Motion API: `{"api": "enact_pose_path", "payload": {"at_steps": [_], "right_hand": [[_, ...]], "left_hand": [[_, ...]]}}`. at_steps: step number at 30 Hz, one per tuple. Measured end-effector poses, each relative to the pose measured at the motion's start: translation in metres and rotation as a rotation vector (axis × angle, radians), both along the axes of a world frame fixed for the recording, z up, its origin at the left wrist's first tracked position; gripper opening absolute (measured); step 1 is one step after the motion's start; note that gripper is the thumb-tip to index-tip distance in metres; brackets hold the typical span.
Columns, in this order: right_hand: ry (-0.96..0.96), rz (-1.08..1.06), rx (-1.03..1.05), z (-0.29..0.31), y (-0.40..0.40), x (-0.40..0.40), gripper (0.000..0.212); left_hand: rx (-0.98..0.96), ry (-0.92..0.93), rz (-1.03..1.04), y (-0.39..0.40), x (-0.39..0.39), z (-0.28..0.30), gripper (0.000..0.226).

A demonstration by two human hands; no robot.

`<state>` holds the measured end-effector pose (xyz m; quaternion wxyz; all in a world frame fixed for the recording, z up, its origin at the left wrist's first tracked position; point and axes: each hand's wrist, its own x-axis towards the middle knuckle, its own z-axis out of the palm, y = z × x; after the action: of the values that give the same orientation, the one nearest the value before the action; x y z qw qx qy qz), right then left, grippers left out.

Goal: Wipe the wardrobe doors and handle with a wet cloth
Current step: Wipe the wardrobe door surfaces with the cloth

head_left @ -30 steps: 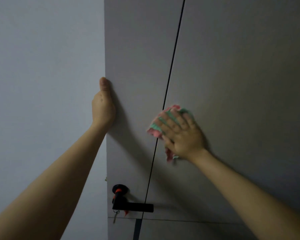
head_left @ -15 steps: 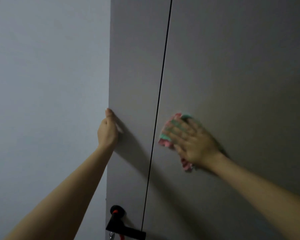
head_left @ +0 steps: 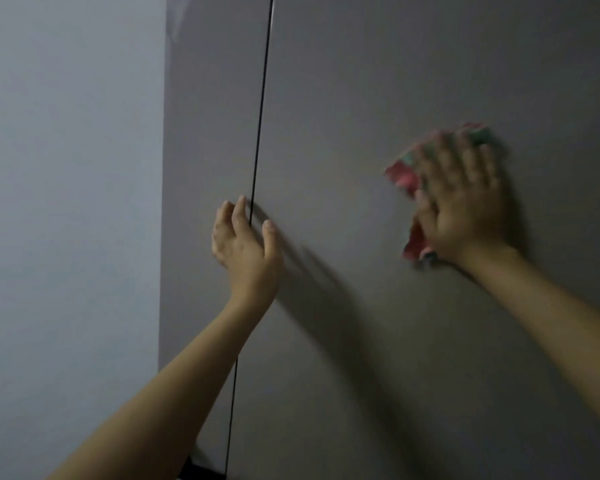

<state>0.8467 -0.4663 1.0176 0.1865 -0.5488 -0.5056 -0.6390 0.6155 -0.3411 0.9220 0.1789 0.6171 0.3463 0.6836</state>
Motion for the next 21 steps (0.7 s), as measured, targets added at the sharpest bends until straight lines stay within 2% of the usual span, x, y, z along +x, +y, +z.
{"api": "enact_pose_path", "payload": {"at_steps": [2,4,5,6,8,9,11,14,17,19,21], "right_hand": [[0.151,-0.046,0.193,0.009,-0.002,0.0,0.052],[0.282,-0.005,0.277,-0.011,0.02,-0.025,0.054],[0.243,0.041,0.231,-0.024,0.03,-0.034,0.054],[0.134,0.079,0.1,-0.04,0.036,-0.041,0.054],[-0.196,0.098,-0.238,-0.057,0.026,-0.034,0.052],[-0.328,0.118,-0.338,-0.051,0.016,-0.022,0.05],[-0.402,0.147,-0.36,-0.026,-0.002,0.0,0.049],[-0.129,0.041,-0.077,0.015,-0.014,0.017,0.055],[0.181,-0.009,0.264,0.019,0.009,-0.008,0.055],[0.218,0.042,0.253,-0.001,0.032,-0.035,0.055],[0.01,0.102,-0.014,-0.035,0.045,-0.051,0.053]], "left_hand": [[-0.003,-0.007,0.011,-0.004,0.01,0.004,0.064],[-0.038,-0.034,0.019,-0.005,0.014,0.002,0.067],[-0.041,-0.048,0.022,-0.006,0.018,0.005,0.068],[-0.046,-0.057,0.023,-0.008,0.02,0.006,0.069],[-0.071,-0.073,0.023,-0.012,0.022,0.011,0.07],[-0.087,-0.076,0.023,-0.014,0.023,0.013,0.071],[-0.112,-0.084,0.015,-0.017,0.023,0.018,0.073],[-0.163,-0.112,-0.013,-0.02,0.026,0.026,0.078],[-0.182,-0.152,-0.029,-0.023,0.028,0.035,0.073],[-0.197,-0.178,-0.018,-0.024,0.031,0.039,0.066],[-0.212,-0.197,0.005,-0.024,0.031,0.043,0.065]]}}
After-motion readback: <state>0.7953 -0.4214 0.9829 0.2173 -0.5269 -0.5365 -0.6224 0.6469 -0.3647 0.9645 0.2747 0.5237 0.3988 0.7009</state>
